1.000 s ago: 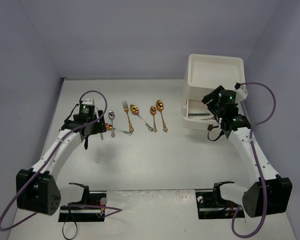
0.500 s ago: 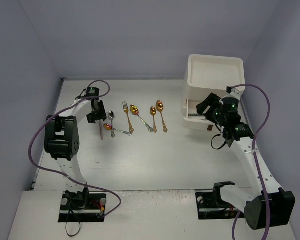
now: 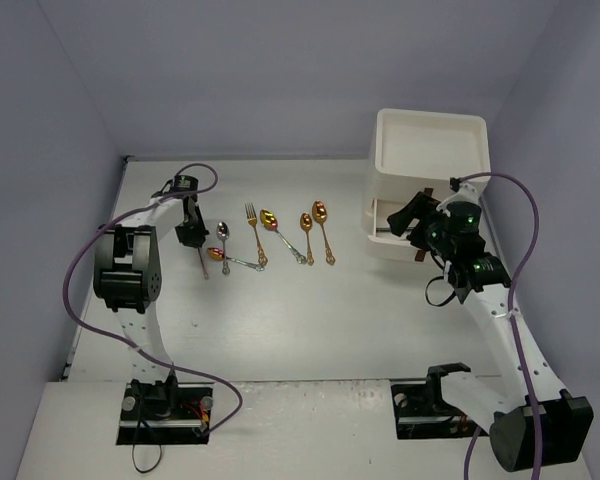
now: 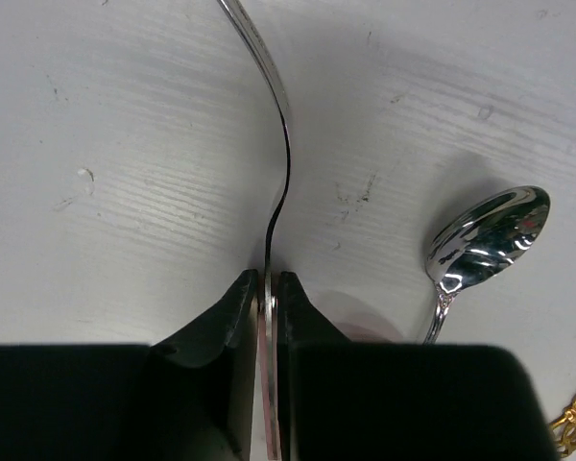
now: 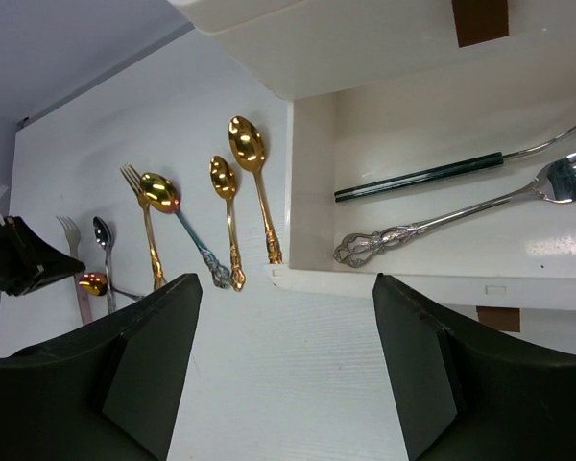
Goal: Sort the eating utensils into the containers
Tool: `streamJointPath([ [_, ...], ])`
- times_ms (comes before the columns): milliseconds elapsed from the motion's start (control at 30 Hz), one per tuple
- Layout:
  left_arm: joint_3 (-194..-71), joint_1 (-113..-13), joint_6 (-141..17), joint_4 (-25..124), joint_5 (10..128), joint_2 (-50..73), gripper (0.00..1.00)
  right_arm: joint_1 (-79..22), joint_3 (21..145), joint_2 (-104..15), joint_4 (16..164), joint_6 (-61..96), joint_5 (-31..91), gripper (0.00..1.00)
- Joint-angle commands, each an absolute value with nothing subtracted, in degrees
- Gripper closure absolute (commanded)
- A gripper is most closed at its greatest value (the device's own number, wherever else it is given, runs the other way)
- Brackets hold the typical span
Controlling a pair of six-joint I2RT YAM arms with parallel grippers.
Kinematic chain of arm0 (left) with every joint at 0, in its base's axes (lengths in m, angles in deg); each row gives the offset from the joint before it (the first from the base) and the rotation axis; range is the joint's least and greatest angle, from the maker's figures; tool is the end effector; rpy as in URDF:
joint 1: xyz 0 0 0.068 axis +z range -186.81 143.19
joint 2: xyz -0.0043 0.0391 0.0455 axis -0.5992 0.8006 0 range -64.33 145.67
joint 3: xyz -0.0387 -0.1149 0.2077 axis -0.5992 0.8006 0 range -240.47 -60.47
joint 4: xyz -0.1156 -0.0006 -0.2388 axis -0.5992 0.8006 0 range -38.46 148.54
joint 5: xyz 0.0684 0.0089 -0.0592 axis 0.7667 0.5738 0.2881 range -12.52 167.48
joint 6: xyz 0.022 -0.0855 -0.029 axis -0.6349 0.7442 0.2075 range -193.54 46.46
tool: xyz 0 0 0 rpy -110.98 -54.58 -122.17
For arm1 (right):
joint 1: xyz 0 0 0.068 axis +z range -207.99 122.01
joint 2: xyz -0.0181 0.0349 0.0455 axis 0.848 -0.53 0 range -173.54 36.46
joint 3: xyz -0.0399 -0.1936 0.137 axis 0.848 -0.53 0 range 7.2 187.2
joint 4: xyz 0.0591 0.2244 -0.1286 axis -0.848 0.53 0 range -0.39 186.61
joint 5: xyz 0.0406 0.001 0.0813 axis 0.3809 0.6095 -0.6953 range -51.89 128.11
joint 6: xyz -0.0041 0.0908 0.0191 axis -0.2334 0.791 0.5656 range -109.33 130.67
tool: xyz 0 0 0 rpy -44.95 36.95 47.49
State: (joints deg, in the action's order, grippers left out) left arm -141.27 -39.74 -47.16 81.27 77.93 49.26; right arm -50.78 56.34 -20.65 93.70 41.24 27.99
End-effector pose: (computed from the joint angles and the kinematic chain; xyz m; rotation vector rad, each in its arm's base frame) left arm 0.4263 -0.0212 0.1004 -0.5454 2.6150 -0.1554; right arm 0.2985 0.0526 0.2992 0.2404 1.8061 0.6282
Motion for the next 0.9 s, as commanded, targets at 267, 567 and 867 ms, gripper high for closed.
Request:
streamJointPath([
  [267,-143.6,-40.2,-44.4,82.8,73.6,30.3,1.00,-32.6,70.6,-32.9,90.8,33.0,26.9,0.24],
  [567,-141.2,-47.0,-37.7,79.7,63.9,14.9,1.00,-16.7,85.6,-47.5,90.3,31.2,27.4,0.24],
  [867,-137.7,-55.5,-33.0,73.4,59.7,6.0,1.00,-9.0,94.3,-54.9,88.8,29.9,29.0,0.24],
])
